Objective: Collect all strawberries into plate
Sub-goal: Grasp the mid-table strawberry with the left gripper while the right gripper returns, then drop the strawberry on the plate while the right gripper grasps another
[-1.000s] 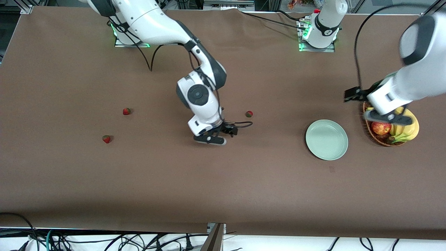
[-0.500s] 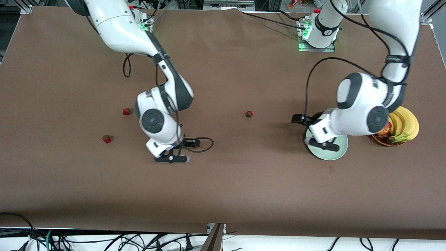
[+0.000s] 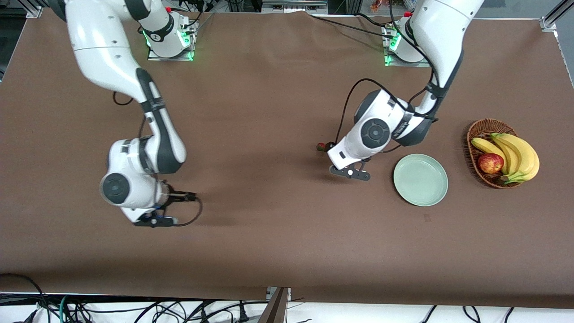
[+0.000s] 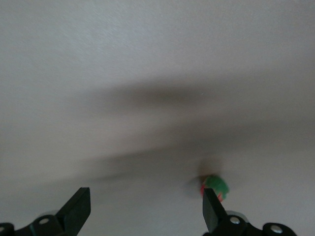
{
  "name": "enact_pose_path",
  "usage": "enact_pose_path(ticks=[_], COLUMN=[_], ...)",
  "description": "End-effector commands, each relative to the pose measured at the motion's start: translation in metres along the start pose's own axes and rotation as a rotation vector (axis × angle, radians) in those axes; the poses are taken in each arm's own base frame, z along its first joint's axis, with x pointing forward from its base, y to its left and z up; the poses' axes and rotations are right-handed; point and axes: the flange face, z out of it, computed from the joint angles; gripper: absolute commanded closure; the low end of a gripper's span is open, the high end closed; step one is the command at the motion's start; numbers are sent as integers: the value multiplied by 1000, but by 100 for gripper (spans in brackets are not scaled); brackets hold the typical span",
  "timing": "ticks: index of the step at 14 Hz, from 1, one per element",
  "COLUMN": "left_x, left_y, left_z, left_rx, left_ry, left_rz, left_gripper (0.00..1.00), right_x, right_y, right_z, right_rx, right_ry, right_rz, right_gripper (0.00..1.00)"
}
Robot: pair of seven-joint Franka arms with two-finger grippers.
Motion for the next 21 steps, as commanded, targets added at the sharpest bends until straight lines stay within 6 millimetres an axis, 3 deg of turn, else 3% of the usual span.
enact_pose_path(ticks=[1,4,6,10,11,13,14,16,18,19,21], left_x=[-9,-23,-30,-28,-29,-34,-34,-34,-33,-29,-16], left_y=[31,47,55,56,57,65,65,65,61,55,26], left_z=[18,39,55,56,57,64,64,65,64,59,40], left_rx=[26,45,61,49,49,56,57,58,59,60,82], left_ry=[26,-2,-17,-3,-2,-8,-9,-10,-9,-9,-34], left_rz=[-130,-315,-362,-402,-414,-417,-418,-417,-420,-416,-389], left_gripper=[0,0,0,1,11,44,52,59,72,74,74], right_x=[-14,-23,-27,-37,-39,-42,-42,-41,-41,-41,-39], right_y=[57,117,131,138,139,137,136,133,134,134,133], right_z=[0,-6,-4,17,22,33,37,39,47,48,44], right_rx=[4,-22,-23,-18,-19,-19,-21,-24,-27,-27,-27], right_ry=[-80,-137,-164,-215,-226,-245,-250,-245,-252,-253,-249], right_rz=[-40,-115,-136,-123,-123,-123,-124,-121,-119,-119,-120], right_gripper=[0,0,0,0,0,0,0,3,27,47,76])
